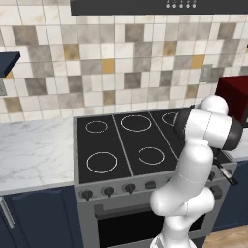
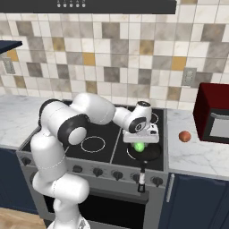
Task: Put the corn and onion in the pan. Then turn on the front right burner and set the heat to medium.
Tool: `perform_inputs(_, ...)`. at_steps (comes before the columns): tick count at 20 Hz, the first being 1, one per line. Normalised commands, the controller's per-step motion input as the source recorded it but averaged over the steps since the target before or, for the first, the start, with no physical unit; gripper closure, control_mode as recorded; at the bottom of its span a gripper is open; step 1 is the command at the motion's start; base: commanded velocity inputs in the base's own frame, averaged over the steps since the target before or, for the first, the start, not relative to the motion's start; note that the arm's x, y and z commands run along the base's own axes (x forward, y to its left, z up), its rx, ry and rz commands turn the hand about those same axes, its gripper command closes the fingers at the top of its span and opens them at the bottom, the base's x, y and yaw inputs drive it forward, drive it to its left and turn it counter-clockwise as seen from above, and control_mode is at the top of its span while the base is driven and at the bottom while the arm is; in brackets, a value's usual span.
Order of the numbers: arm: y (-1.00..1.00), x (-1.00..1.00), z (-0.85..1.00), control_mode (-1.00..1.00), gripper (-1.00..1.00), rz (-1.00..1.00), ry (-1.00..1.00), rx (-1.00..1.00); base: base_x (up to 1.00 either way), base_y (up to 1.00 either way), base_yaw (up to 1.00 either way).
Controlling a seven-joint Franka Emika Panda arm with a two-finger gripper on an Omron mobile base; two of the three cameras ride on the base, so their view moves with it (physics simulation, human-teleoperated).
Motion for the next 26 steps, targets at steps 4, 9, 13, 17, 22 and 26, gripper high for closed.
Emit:
perform_inputs(4,0.00,0.00,-0.04,-1.00,1.00,0.00,0.00,0.00,0.00,0.00,0.00)
perform_inputs(9,0.00,0.00,0.00,-1.00,-1.00,0.00,0.00,0.00,0.00,0.00,0.00)
perform_inputs(13,-0.02,-0.06,0.22,-1.00,-1.00,0.00,-0.04,0.00,0.00,0.00,0.00)
perform_inputs(17,-0.01,-0.03,0.72,-1.00,-1.00,0.00,-0.03,0.00,0.00,0.00,0.00)
perform_inputs(22,0.00,0.02,0.62,-1.00,-1.00,0.00,0.00,0.00,0.00,0.00,0.00)
perform_inputs(26,-0.24,0.27,0.31,-1.00,-1.00,0.00,-0.03,0.00,0.00,0.00,0.00)
